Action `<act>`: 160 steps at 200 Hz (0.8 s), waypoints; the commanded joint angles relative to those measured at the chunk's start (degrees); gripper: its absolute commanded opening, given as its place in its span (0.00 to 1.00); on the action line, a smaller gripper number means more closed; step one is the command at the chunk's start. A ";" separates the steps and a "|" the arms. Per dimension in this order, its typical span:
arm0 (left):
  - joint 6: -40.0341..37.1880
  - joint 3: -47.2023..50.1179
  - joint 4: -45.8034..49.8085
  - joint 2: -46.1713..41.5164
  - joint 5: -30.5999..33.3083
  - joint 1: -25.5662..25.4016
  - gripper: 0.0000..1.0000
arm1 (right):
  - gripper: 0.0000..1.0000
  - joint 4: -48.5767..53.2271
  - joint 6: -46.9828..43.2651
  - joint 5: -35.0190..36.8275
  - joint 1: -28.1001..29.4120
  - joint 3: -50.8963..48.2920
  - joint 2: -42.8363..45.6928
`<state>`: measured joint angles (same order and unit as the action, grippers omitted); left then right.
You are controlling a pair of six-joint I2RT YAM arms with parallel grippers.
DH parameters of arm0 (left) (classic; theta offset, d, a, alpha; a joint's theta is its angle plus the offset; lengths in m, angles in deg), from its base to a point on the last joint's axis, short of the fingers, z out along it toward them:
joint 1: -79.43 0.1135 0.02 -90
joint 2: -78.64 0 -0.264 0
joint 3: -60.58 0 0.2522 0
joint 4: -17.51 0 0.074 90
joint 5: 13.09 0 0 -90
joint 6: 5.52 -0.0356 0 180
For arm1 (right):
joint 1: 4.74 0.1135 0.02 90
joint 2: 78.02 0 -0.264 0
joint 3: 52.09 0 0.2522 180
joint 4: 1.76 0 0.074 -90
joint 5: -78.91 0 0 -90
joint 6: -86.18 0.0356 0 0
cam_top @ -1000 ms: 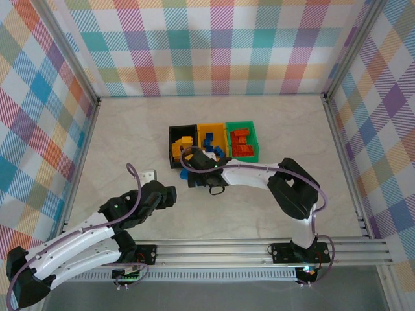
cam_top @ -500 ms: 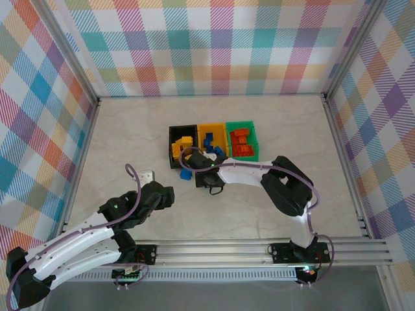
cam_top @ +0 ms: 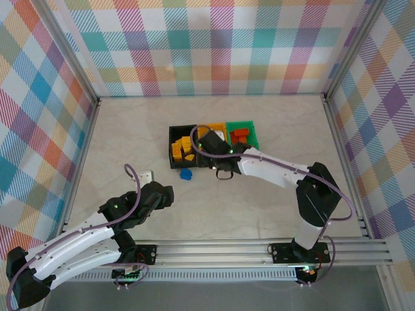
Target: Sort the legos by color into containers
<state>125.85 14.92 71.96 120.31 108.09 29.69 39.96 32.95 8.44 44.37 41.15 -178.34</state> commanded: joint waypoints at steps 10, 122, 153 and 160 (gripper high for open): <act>1.70 -0.39 2.88 0.18 1.55 0.31 1.00 | 0.50 0.91 -3.71 0.72 -4.36 8.98 -8.76; 3.54 -2.89 7.42 -4.23 3.33 0.30 1.00 | 0.95 -5.05 -4.38 -1.60 0.36 7.33 -7.13; 3.16 -3.43 7.27 -5.88 3.85 0.30 1.00 | 0.96 -6.33 2.49 0.47 6.33 0.88 -6.51; 3.06 -3.52 7.29 -6.01 3.85 0.34 1.00 | 0.96 -7.14 3.46 0.95 7.28 0.23 -7.20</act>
<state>128.62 13.08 77.84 115.28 109.86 29.69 35.31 30.76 7.39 48.58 44.52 -184.85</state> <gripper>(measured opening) 0.999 0.961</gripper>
